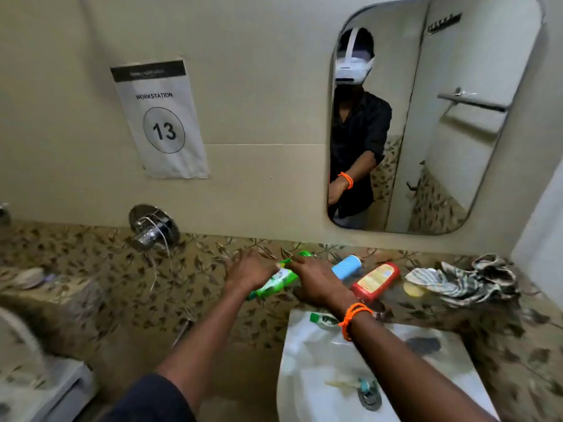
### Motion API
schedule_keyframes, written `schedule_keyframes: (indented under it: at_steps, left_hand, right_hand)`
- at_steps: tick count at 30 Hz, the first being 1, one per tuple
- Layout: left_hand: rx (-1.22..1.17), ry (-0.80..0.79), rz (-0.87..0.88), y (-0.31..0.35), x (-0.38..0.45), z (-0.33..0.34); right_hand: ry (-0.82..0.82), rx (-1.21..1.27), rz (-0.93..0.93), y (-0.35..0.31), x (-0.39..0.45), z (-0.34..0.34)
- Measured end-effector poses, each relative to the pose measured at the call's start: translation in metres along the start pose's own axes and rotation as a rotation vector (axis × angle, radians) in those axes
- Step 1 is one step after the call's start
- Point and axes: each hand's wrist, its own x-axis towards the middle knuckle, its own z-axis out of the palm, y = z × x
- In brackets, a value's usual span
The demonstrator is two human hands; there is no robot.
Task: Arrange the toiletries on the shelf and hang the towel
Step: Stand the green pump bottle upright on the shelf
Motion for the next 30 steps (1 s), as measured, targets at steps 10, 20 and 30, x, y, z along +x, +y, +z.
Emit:
schedule_keyframes:
  at_steps: [10,20,30]
  left_hand:
    - [-0.704,-0.686,-0.161,-0.061,0.016,0.012]
    - [-0.926,-0.214,0.140,-0.005,0.050,-0.116]
    - [-1.062,-0.456,0.128,0.003,0.065,0.005]
  right_hand:
    - [-0.008,-0.120,0.151,-0.025,0.046,0.071]
    - [0.330,0.434,0.501,0.009,0.066,0.020]
    - [0.165,0.631,0.579,0.031,0.086,0.004]
